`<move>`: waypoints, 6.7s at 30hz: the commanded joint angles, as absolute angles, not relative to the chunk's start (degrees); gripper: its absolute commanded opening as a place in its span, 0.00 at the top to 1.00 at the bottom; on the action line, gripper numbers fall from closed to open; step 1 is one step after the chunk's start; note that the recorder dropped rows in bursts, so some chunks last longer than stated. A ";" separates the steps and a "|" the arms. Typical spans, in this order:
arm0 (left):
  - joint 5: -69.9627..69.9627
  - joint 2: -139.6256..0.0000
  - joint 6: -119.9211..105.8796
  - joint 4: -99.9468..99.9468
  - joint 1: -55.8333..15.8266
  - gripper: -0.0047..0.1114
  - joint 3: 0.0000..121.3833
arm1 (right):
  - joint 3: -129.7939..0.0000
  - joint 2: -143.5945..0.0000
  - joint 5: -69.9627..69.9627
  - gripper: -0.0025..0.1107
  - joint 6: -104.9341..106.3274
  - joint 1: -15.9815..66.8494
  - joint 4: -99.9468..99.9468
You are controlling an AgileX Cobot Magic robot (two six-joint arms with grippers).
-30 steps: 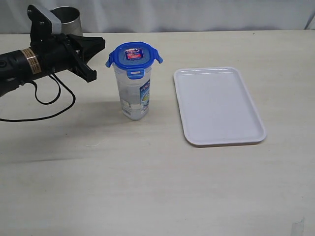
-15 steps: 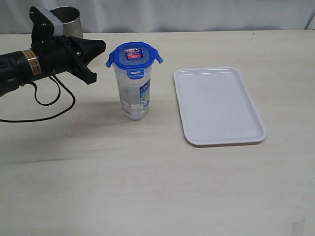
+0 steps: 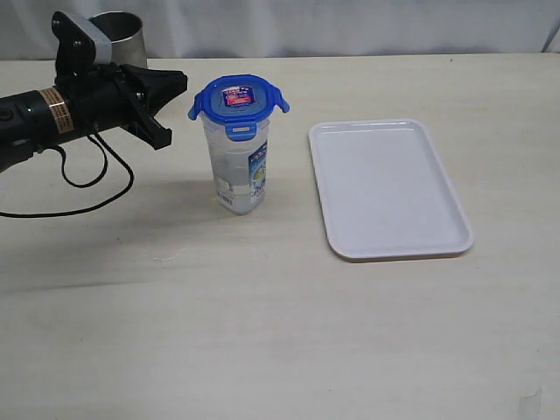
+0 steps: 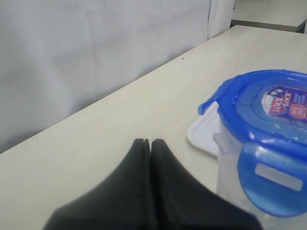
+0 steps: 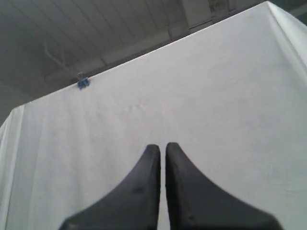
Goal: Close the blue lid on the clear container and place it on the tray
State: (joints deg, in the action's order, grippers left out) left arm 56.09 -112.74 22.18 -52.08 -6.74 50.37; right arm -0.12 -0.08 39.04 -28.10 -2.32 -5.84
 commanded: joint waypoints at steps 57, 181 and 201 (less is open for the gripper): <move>57.70 -112.69 23.07 -58.96 -6.70 0.96 50.49 | -52.62 -108.15 55.41 0.94 -46.89 9.47 -79.67; 61.84 -112.31 29.04 -69.94 -4.70 0.96 50.71 | -52.50 -108.15 54.50 0.94 -47.27 9.47 -79.08; 62.00 -111.98 30.29 -70.81 -3.95 0.96 50.46 | -52.50 -108.15 54.07 0.94 -47.16 9.47 -78.83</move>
